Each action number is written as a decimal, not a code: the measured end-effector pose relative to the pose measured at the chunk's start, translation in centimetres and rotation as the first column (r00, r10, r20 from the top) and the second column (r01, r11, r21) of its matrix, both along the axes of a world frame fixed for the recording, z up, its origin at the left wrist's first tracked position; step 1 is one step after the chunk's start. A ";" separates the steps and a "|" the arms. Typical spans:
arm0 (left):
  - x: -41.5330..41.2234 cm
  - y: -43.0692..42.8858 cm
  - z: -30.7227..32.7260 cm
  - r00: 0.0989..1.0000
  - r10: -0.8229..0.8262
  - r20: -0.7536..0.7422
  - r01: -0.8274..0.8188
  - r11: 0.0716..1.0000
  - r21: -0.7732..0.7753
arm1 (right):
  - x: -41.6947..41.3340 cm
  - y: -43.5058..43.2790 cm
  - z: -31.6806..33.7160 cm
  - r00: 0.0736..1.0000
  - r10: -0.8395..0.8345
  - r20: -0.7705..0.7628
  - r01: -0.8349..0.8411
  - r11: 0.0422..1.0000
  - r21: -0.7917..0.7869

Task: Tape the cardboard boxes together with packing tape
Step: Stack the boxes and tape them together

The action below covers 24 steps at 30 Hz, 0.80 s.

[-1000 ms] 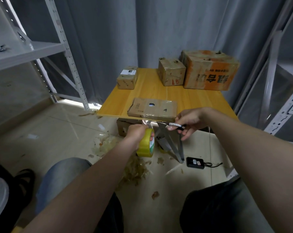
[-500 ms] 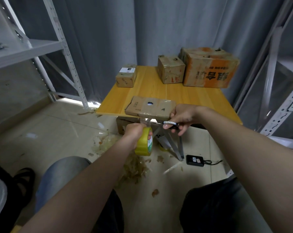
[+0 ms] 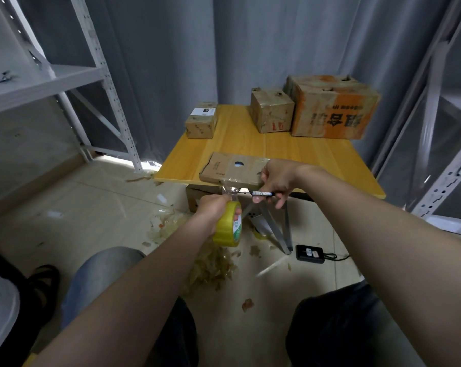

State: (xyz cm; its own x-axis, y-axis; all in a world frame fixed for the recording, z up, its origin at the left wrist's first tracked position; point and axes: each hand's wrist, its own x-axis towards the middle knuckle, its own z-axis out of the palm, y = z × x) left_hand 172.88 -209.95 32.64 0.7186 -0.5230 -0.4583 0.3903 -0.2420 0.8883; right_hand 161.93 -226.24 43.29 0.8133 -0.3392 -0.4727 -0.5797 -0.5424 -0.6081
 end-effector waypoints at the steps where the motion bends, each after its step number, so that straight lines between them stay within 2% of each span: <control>1: 0.0 0.0 0.0 1.000 -0.002 -0.002 0.002 1.000 0.002 | 0.0 0.0 -0.1 1.000 -0.002 0.000 0.002 1.000 -0.003; 10: -0.3 0.2 0.2 1.000 -0.007 -0.009 0.007 1.000 0.020 | -0.3 0.1 -0.5 0.999 -0.023 0.047 0.023 1.000 0.005; 17: -1.7 0.9 0.7 0.999 -0.023 -0.049 0.022 1.000 -0.014 | -0.2 1.2 0.9 0.995 0.049 -0.090 -0.057 0.994 -0.090; 22: -2.0 1.4 1.1 0.994 -0.072 -0.082 0.075 0.996 0.038 | -0.6 2.4 2.0 0.985 0.105 -0.138 -0.107 0.994 -0.011; 24: -2.1 1.3 1.0 0.994 -0.095 -0.052 0.098 0.993 0.060 | -0.7 2.9 2.9 0.977 0.123 -0.172 -0.126 0.992 -0.007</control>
State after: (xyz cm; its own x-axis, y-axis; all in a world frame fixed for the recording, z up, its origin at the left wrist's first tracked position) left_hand 170.81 -208.67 33.68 0.6419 -0.5580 -0.5259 0.4054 -0.3353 0.8504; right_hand 161.26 -223.31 46.15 0.7575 -0.2500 -0.6031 -0.6013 -0.6268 -0.4955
